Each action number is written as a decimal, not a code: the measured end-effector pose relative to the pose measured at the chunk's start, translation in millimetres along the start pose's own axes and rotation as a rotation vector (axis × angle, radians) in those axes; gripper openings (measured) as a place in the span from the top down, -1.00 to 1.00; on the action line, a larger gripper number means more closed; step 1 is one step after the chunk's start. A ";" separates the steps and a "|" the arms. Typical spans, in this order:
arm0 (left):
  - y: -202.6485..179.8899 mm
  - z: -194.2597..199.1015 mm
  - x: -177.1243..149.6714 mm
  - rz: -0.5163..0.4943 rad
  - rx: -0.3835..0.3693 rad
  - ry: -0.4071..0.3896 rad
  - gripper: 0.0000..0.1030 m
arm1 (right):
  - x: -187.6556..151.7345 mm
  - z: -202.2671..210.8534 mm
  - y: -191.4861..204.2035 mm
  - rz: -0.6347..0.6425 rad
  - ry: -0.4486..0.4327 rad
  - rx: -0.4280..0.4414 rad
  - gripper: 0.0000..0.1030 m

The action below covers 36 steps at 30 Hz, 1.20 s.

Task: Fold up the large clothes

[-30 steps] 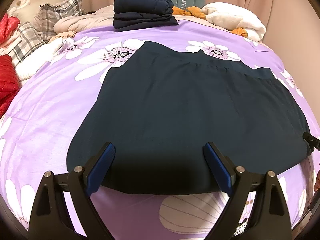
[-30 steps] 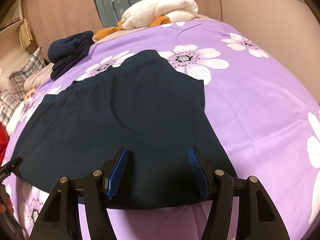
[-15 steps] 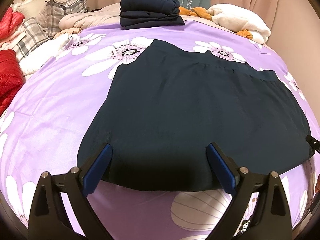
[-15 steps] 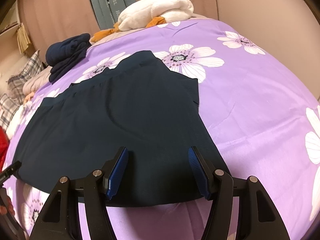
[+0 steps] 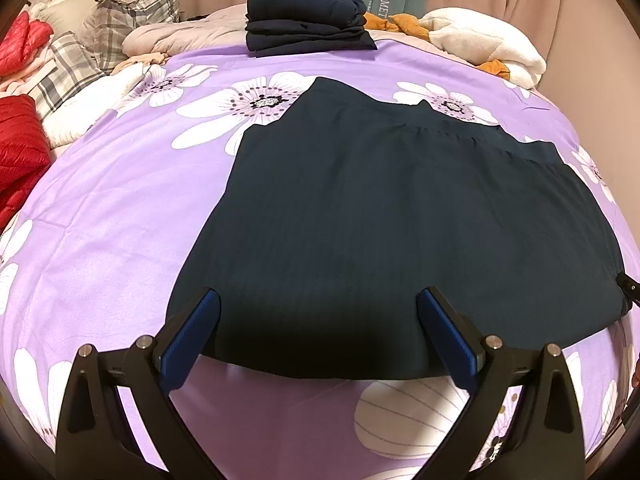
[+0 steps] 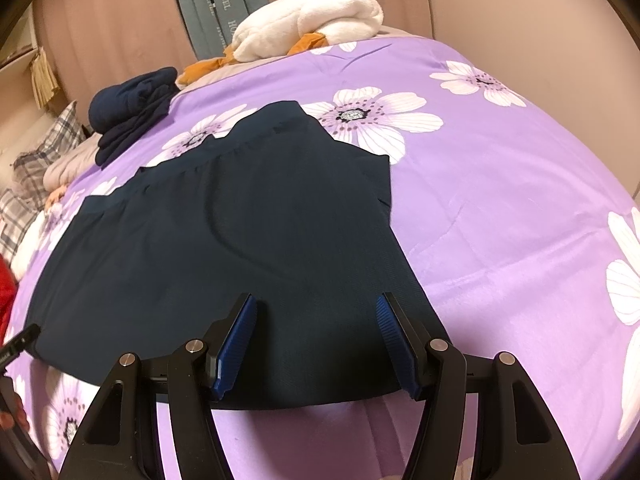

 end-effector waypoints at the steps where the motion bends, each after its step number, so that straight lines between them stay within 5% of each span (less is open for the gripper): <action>1: 0.6 0.0 0.4 0.001 0.001 0.000 -0.95 | 0.1 0.0 -0.2 -0.001 0.000 -0.001 -0.20; 36: 19.7 9.0 -6.0 0.023 0.044 0.003 -0.95 | -10.0 10.0 -21.5 -0.047 0.011 -0.051 -0.26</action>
Point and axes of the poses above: each gripper's, at about its wrist camera, not at the fingertips, and z roughly against the way its jaws point, y to its left, x to its top, the point moved 7 cm from there along -z, roughly the way its jaws point, and after that the axes turned 3 degrees about z, right-handed, at the moved point
